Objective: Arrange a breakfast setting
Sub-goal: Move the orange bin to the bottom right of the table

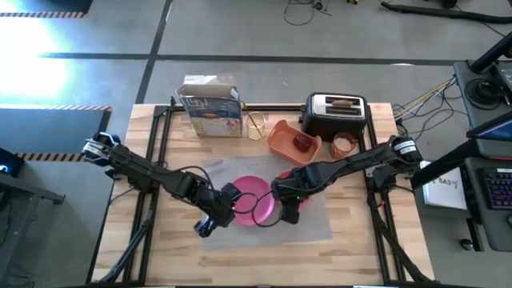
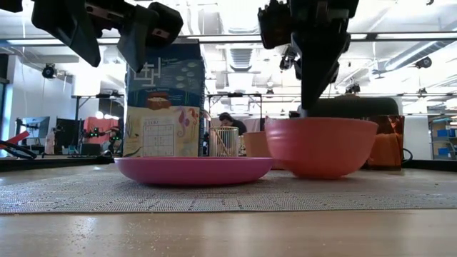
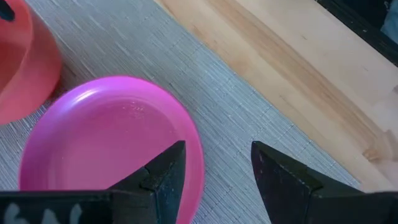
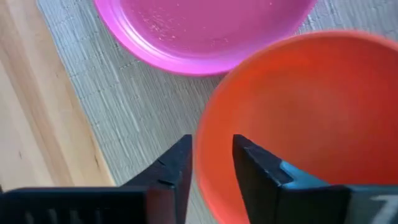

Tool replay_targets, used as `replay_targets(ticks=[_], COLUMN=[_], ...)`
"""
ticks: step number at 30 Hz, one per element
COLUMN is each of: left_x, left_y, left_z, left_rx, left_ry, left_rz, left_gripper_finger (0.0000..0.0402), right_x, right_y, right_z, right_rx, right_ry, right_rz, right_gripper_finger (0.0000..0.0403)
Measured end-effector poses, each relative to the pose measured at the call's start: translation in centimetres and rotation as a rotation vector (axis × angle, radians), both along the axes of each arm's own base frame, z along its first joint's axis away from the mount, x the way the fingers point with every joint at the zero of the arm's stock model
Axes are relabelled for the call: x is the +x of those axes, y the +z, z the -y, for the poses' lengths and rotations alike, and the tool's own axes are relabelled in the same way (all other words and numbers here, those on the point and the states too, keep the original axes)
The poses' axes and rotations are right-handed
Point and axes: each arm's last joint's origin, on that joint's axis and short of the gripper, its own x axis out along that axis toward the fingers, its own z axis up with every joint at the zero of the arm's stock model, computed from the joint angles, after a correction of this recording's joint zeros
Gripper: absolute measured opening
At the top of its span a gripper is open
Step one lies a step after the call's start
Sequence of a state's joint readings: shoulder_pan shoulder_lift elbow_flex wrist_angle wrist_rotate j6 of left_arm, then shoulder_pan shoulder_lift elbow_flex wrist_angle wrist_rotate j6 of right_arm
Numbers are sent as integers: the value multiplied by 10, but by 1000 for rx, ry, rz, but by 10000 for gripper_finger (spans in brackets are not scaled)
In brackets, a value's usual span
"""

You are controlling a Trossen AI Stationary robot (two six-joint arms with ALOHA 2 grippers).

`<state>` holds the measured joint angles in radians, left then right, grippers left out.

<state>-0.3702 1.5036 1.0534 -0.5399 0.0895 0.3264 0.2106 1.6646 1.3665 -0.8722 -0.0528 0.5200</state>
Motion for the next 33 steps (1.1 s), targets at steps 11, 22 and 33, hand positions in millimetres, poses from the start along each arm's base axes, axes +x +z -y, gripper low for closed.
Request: replay_targets(ticks=[11,22,33], left_x=[0,-19,-33], left_y=[0,13,24], left_z=[0,-6,-13], left_rx=[-11,-34,24], left_ry=[18,-20,3], left_rz=[-5,-68,-70], left_gripper_finger=[166,166,166], right_x=[-5,-9,0], right_y=[27,21,4], right_z=[44,130,140], right_rx=[-294,-208,-185], right_ry=[-110,-301,-305], right_rz=[-106,-157,-178], right_gripper_finger=[113,109,107])
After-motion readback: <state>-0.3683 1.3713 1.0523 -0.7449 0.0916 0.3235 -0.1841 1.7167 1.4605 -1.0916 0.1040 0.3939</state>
